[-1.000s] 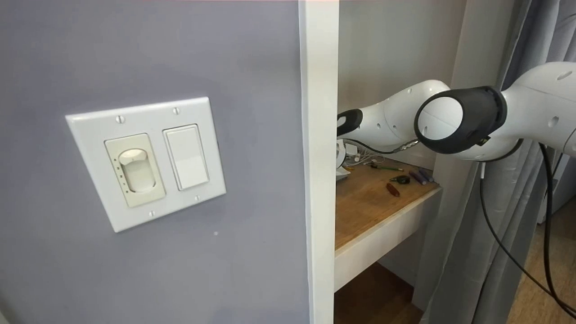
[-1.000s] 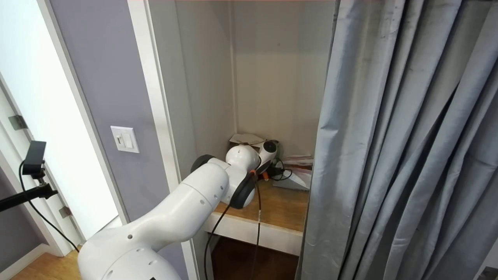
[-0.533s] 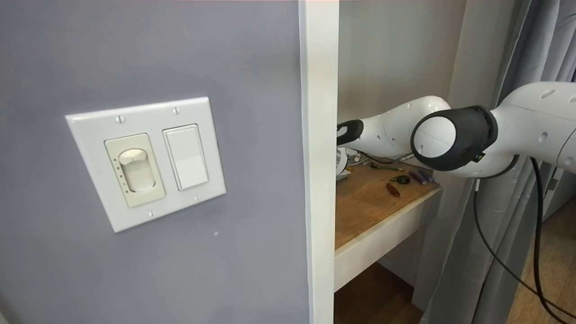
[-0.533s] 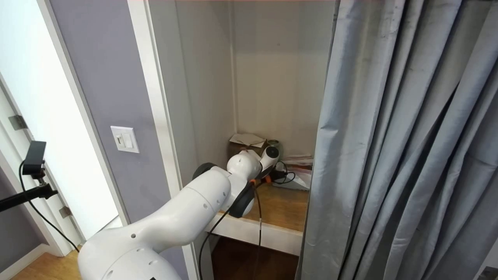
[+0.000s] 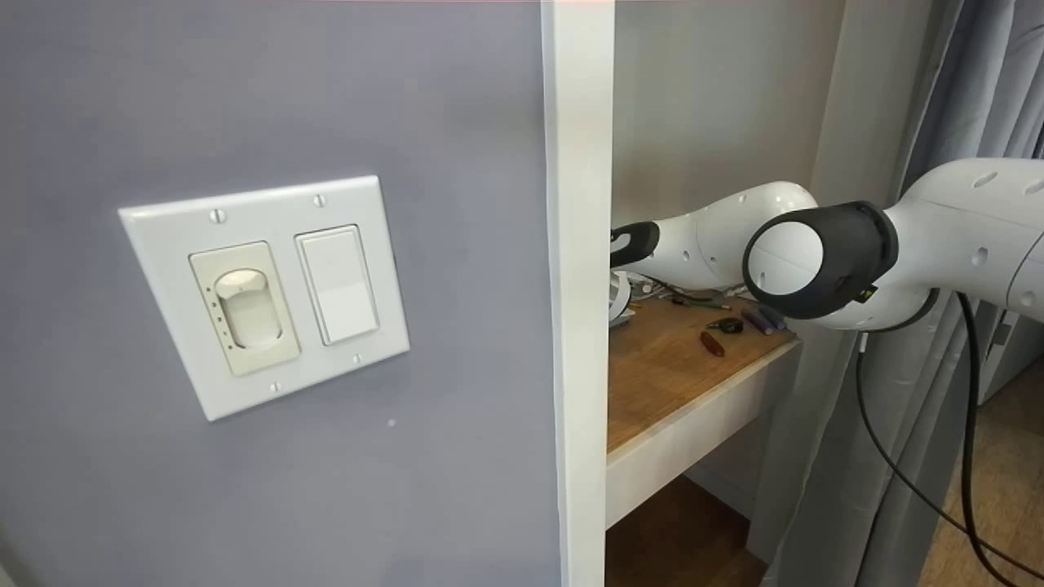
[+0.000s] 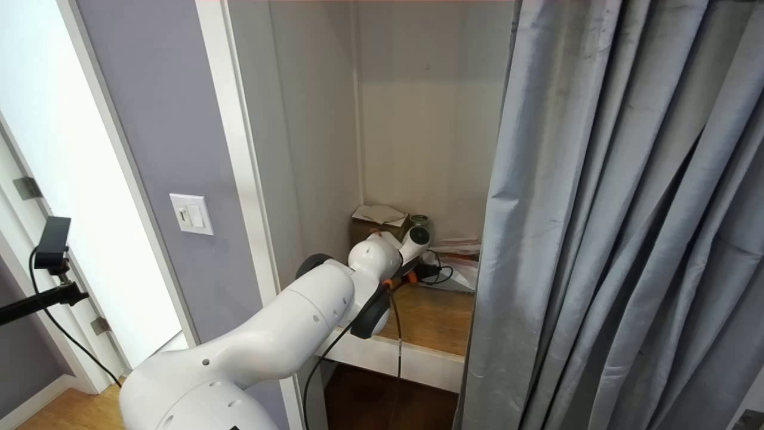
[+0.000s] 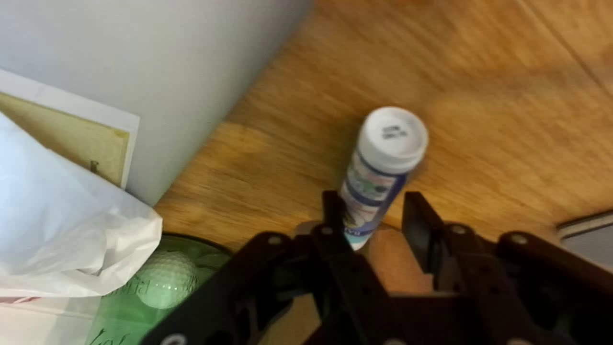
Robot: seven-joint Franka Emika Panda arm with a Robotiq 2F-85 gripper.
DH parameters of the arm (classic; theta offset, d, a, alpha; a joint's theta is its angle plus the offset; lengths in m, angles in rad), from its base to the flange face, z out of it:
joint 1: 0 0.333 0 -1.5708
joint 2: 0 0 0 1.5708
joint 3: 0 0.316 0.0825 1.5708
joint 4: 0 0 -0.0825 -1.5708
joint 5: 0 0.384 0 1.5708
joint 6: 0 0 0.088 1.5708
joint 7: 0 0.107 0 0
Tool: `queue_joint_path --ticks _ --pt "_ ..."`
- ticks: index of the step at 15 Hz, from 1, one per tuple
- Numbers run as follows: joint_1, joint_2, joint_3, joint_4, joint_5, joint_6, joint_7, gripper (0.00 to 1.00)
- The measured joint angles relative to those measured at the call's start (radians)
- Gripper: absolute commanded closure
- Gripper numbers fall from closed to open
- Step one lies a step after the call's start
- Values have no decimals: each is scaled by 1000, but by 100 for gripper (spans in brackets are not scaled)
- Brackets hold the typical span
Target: Move the white object forward and put it upright
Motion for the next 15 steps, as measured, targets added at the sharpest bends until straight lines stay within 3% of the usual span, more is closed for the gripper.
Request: queue_joint_path --ticks 1,2,10,15 --pt "0 0 -1 2 0 -8 0 98" --pt "0 0 -5 4 0 -11 4 93" --pt "-15 -17 -45 -5 8 -27 107 93" --pt "-75 -47 20 -82 59 -24 95 93"
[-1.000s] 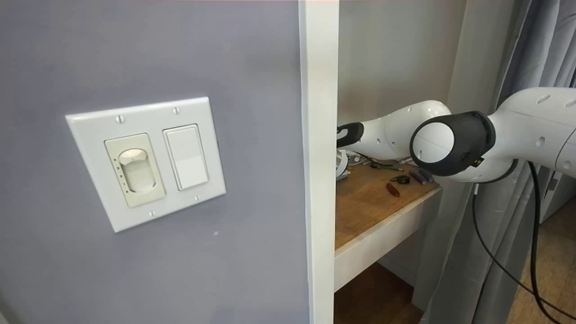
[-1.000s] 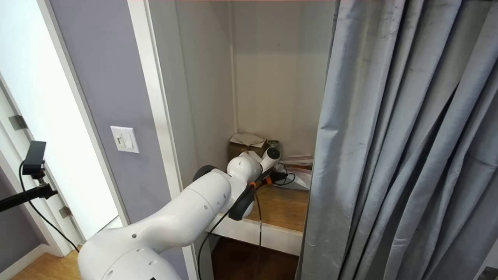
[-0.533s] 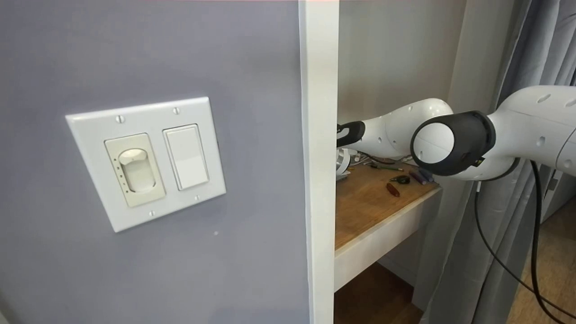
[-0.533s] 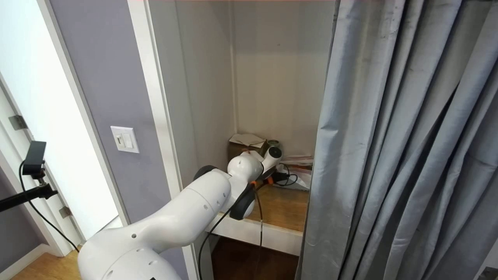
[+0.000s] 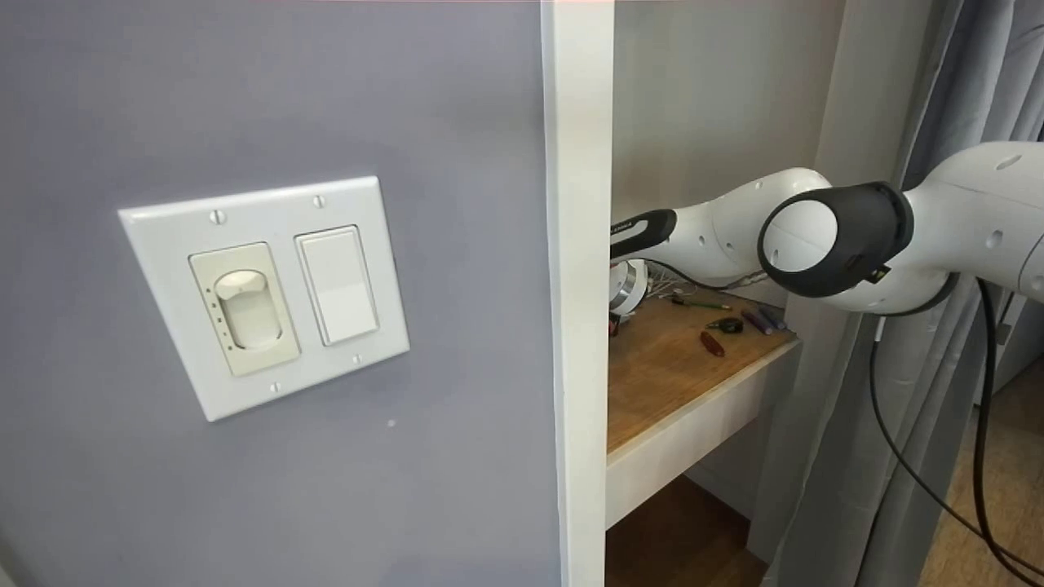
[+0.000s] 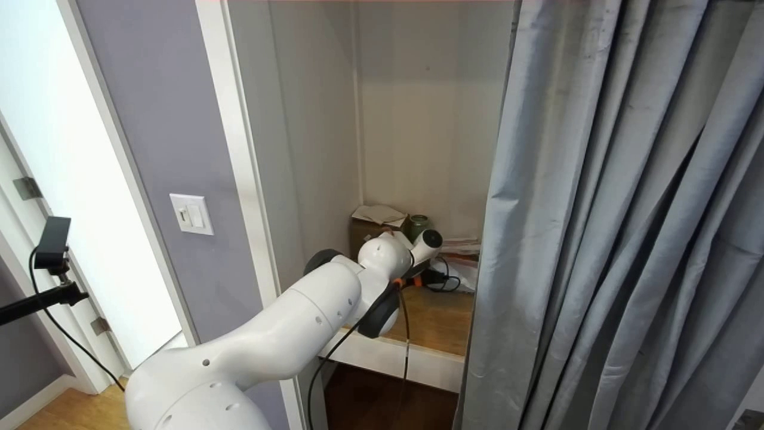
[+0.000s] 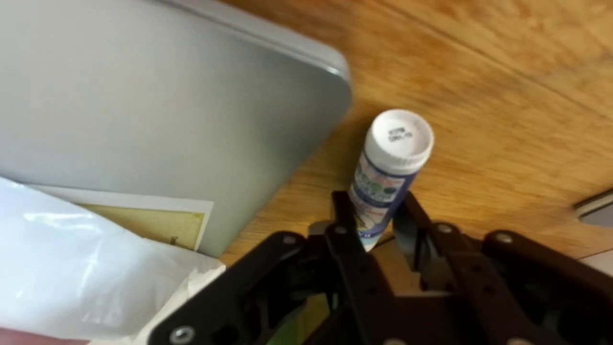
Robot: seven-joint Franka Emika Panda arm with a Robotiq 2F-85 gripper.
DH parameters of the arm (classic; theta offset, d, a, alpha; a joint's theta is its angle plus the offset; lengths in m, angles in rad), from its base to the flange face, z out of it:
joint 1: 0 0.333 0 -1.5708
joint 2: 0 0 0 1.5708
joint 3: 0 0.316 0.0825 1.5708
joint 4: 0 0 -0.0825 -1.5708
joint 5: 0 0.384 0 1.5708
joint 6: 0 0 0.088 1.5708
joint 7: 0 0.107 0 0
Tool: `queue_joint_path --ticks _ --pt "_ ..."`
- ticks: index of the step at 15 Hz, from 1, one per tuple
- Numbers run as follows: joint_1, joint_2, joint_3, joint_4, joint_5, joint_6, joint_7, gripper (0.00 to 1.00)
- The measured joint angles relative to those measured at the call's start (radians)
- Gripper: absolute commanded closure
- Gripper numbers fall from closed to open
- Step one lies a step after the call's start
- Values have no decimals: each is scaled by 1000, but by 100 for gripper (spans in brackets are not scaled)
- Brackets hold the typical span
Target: Move the white object forward and put it upright
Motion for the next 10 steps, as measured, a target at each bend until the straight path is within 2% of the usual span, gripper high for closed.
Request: queue_joint_path --ticks 3,10 --pt "-41 -44 53 -102 21 35 -25 93" --pt "-141 -189 123 -395 37 221 -33 93"
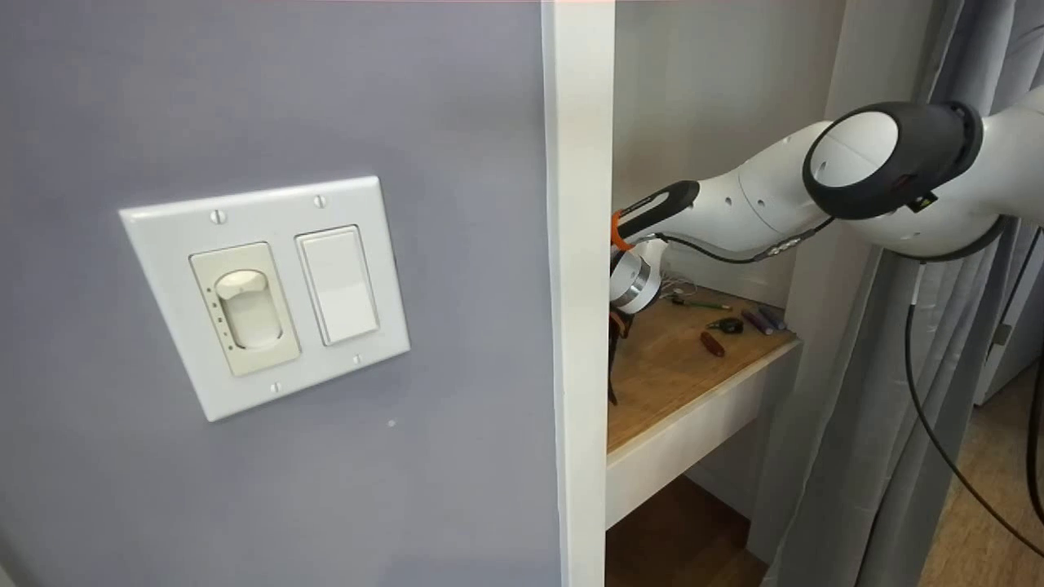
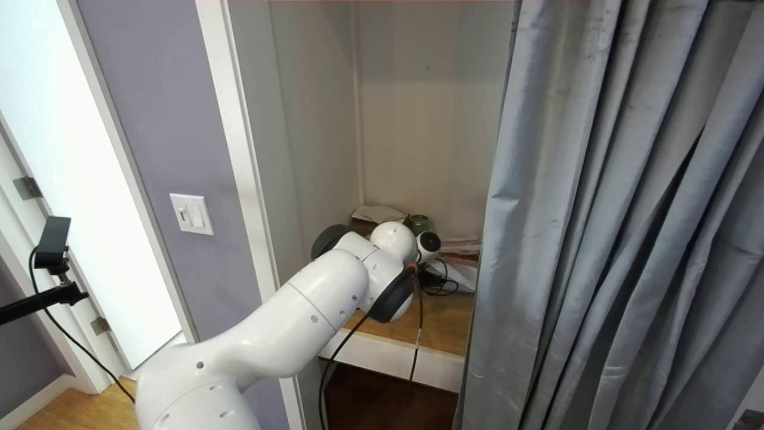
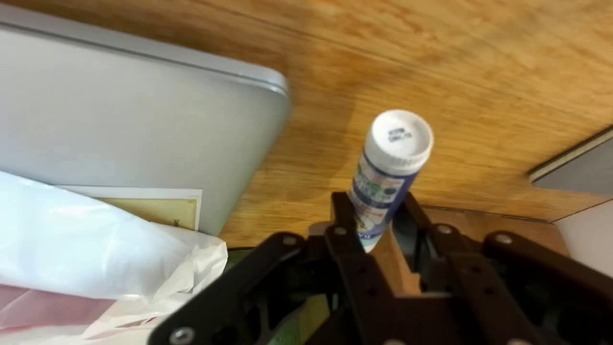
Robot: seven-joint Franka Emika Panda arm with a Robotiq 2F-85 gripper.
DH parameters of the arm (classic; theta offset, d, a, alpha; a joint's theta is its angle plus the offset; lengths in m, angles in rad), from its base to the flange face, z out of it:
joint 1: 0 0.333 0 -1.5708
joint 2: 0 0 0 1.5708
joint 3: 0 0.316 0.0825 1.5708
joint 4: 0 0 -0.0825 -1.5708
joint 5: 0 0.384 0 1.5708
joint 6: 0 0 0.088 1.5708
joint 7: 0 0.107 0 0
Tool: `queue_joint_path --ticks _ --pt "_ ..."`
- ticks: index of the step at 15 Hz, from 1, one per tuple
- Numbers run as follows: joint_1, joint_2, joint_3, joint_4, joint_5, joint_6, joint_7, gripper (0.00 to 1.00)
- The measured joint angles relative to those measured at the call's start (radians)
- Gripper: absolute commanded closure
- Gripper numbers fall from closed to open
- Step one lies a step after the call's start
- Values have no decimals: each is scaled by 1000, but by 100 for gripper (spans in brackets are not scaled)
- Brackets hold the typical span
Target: Move the white object forward and put it upright
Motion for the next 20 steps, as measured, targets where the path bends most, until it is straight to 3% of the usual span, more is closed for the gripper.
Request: queue_joint_path --ticks 5,11,20 --pt "-115 -104 84 -232 -10 110 0 93" --pt "-231 -221 131 -487 -69 180 18 93" --pt "-265 -236 116 -542 -170 185 47 93"
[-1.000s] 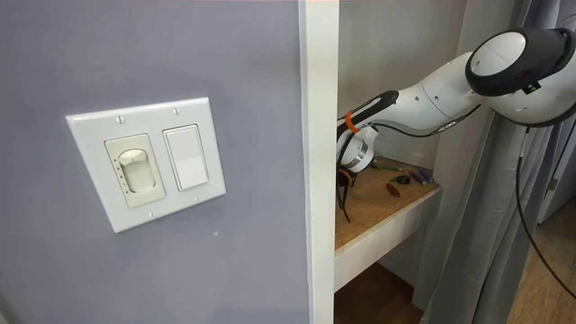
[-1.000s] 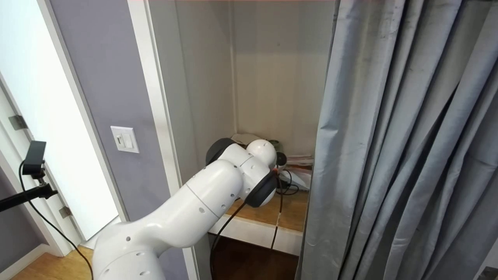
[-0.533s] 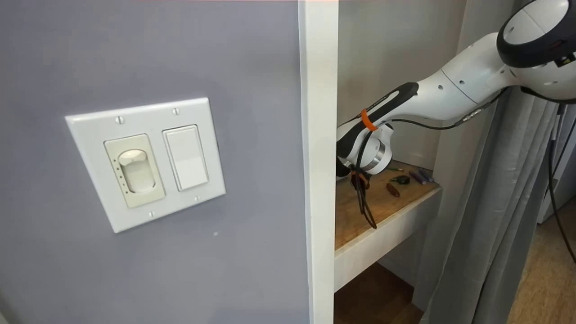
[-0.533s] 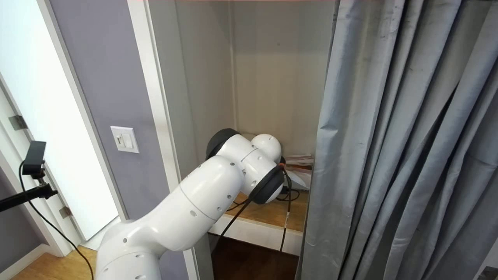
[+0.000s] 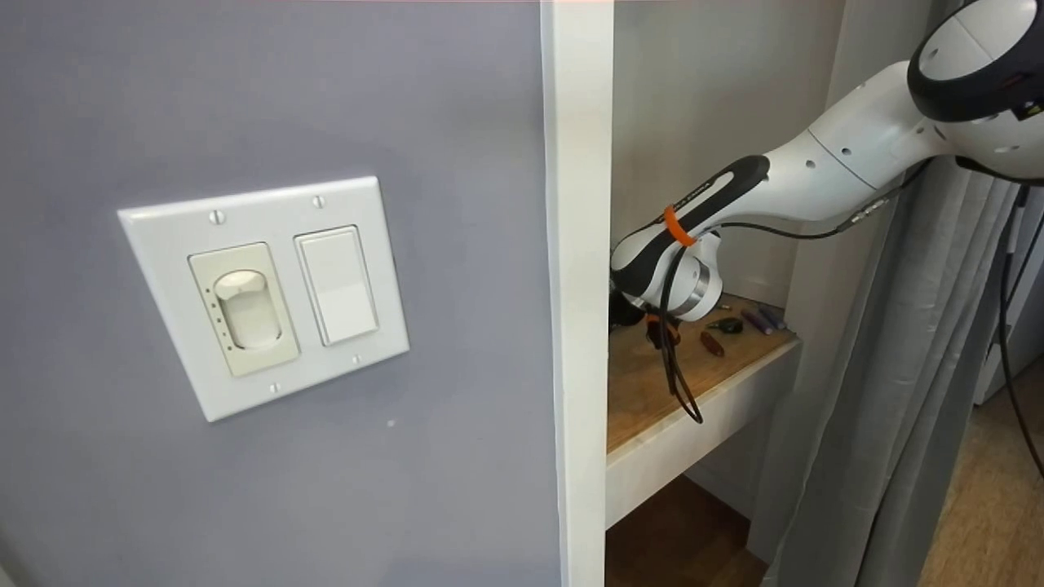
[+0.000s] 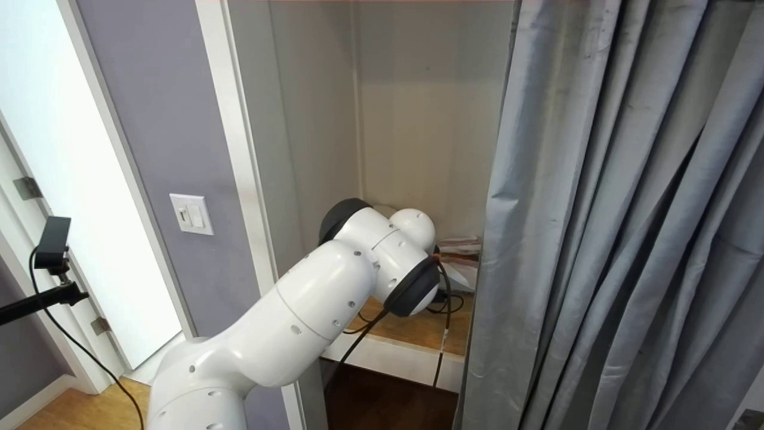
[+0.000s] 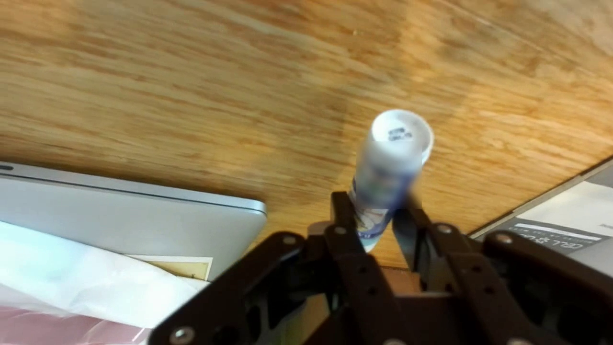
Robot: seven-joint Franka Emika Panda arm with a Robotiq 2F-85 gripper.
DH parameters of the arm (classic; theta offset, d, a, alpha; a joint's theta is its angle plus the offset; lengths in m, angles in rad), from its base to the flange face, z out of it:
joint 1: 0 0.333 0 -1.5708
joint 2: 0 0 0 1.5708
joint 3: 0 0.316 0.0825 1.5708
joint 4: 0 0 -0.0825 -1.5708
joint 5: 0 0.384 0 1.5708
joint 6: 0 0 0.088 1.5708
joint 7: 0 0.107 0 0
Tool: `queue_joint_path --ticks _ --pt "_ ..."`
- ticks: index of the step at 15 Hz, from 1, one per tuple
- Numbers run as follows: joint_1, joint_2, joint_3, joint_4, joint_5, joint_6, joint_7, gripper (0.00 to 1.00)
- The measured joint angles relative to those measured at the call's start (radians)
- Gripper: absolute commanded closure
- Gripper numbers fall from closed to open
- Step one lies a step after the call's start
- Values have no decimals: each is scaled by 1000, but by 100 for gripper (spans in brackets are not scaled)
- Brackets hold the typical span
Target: Move the white object forward and put it upright
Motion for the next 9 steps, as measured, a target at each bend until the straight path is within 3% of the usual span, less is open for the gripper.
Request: queue_joint_path --ticks 5,6,7,9 --pt "0 31 -15 12 -25 -2 9 93" --pt "0 39 -15 17 -29 -4 9 48" --pt "0 46 -15 21 -32 -5 9 47" --pt "1 52 -15 29 -36 -9 13 34"
